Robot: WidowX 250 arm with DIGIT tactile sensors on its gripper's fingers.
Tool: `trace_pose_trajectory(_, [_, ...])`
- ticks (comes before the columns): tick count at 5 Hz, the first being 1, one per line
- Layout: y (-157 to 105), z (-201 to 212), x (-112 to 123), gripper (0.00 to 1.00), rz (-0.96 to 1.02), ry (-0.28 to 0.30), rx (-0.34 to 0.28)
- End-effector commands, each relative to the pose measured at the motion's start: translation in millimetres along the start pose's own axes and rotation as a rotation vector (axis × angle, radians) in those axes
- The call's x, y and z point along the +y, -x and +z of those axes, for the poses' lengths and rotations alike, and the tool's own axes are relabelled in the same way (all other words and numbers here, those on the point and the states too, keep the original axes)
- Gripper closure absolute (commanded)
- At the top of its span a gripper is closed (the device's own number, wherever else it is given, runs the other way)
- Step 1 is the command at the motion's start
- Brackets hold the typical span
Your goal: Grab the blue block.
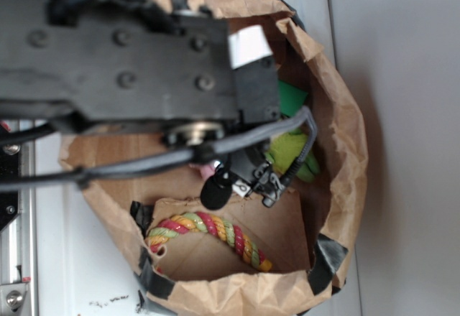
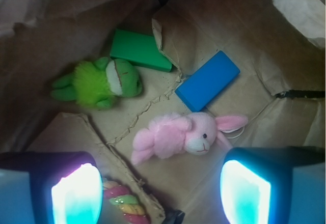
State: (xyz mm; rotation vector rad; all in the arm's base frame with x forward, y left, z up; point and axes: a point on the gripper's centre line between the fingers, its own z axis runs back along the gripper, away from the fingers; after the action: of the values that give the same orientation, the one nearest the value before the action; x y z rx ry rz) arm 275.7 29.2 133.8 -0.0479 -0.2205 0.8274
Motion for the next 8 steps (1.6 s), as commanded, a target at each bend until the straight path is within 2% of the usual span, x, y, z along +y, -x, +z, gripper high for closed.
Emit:
trace_pose_trajectory(1, [-11,9,8,0.0,0.017,0.019,-0.026])
trace_pose_trajectory(5, [-11,9,8,0.0,0.017,0.019,-0.026])
trace_pose_trajectory(8, [-28,-33,9,0.0,0.145,0.006,-0.029])
